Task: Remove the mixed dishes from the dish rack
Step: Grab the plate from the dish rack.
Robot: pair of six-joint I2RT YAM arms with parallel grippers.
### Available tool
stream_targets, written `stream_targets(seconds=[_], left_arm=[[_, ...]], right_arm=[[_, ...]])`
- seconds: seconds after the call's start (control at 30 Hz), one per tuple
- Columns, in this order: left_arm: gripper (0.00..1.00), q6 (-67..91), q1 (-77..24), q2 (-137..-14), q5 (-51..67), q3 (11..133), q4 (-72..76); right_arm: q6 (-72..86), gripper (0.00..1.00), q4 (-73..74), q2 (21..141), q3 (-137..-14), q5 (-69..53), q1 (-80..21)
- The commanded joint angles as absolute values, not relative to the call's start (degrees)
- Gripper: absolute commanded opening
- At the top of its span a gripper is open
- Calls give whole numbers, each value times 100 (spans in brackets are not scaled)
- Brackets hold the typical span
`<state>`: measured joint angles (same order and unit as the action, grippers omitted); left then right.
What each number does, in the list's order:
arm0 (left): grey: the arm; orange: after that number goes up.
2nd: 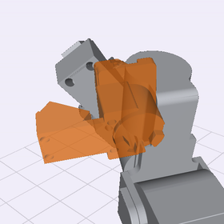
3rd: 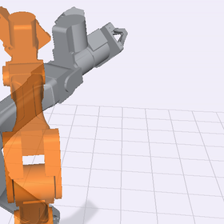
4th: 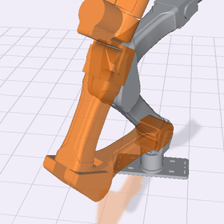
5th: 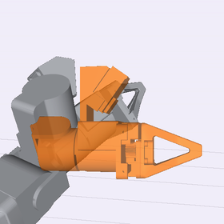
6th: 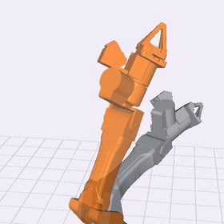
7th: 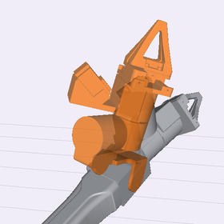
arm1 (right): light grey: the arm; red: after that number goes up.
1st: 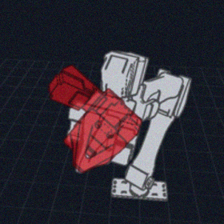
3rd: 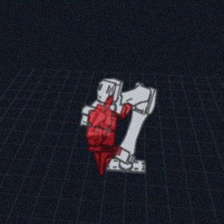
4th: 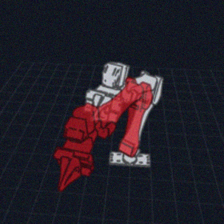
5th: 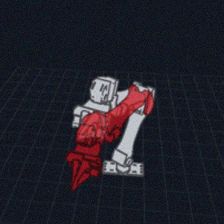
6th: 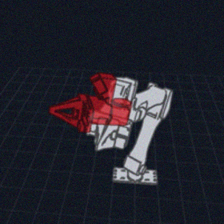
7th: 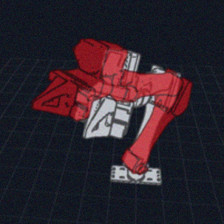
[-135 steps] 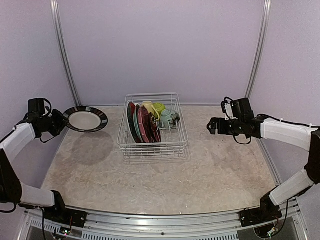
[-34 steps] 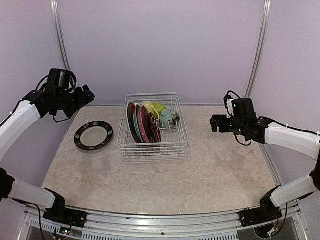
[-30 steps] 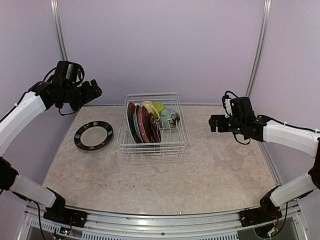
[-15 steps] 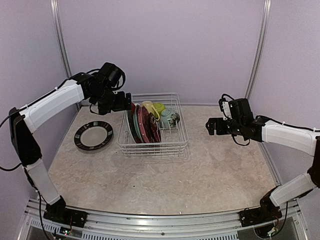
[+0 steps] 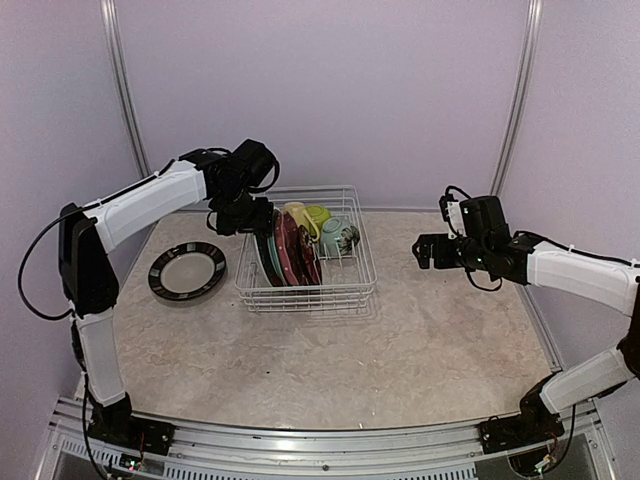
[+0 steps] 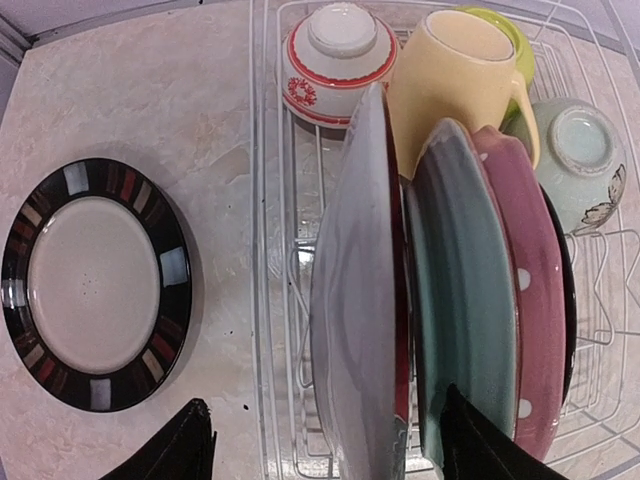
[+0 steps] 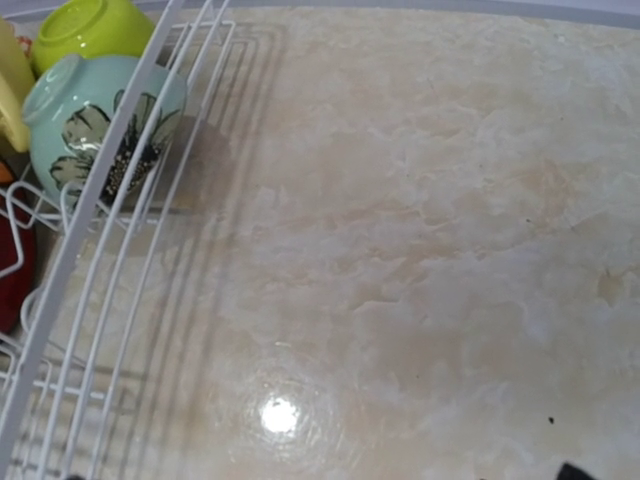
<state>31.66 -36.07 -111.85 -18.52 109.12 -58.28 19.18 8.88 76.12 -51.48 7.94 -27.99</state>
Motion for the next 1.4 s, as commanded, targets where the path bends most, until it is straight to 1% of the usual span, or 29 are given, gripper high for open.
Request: stream_targets(seconds=[0.0,0.33,0.47,0.57,0.63,0.7,0.87,1.03,1.17,1.37], left_arm=[[70,3146,-3630,-11431,-1921,11228,-5995],[42,3232,-3630,-11765,-1957,11383,-6042],[36,3228,-3622,-11786,-2015,11403,-6042],[29,3223,-3621,-11818,-2058,11461,-6088],[27,3241,-3617,-11849,-2110,11524,-6143],[22,3245,-3621,-11903,-2194,11646,-6231],[16,3259,-3630,-12059,-2342,11973,-6494],[7,3265,-3692,-12210,-2609,12331,-6885],[3,3274,-3810,-12356,-2935,12773,-7249],[1,3288,-3989,-12495,-3320,13305,-7703]], right_arm=[[1964,100,948,7540,-5080,860,-2845],[1977,100,967,7550,-5032,890,-2848],[1984,100,967,7567,-5019,912,-2847],[1981,100,967,7597,-5019,920,-2847],[1995,100,960,7607,-5018,923,-2847],[1998,100,958,7619,-5026,918,-2843],[1999,100,956,7629,-5027,936,-2848],[1997,100,958,7607,-5010,971,-2848],[1995,100,932,7595,-4988,988,-2847],[1960,100,864,7584,-4950,976,-2848]])
